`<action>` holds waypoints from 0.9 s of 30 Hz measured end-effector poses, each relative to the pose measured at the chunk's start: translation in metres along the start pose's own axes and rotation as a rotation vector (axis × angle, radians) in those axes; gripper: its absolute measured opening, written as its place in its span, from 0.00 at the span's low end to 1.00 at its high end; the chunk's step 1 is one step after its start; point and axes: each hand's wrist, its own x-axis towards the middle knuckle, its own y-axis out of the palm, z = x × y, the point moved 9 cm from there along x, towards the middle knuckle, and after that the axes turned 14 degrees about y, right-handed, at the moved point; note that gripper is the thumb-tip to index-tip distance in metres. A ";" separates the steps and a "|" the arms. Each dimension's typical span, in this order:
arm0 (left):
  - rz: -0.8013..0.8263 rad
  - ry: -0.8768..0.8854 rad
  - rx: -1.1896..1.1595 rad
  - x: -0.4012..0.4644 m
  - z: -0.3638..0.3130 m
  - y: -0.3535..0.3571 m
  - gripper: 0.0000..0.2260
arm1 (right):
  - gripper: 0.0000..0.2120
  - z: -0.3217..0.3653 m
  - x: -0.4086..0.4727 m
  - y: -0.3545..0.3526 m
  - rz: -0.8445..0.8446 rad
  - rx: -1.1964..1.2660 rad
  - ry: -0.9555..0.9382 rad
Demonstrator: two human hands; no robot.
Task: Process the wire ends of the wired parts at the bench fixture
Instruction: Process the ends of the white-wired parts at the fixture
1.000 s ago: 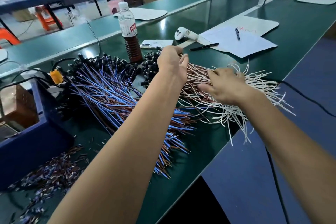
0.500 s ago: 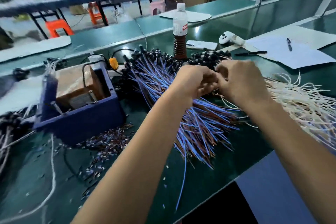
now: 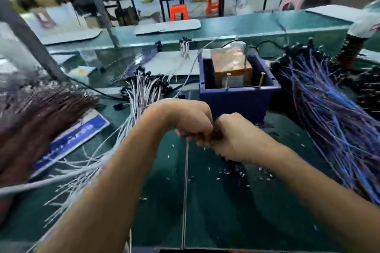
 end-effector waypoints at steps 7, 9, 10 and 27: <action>-0.677 -0.311 0.455 -0.034 0.075 -0.068 0.10 | 0.06 0.073 0.056 0.042 0.013 0.091 0.030; -0.705 -0.368 0.550 -0.028 0.084 -0.074 0.15 | 0.10 0.074 0.066 0.047 0.046 0.013 0.070; -0.697 -0.385 0.568 -0.024 0.088 -0.076 0.15 | 0.10 0.072 0.068 0.048 0.067 0.001 0.088; -1.312 0.287 -0.494 -0.068 0.049 -0.129 0.09 | 0.20 0.083 0.041 0.026 -0.115 0.397 -0.012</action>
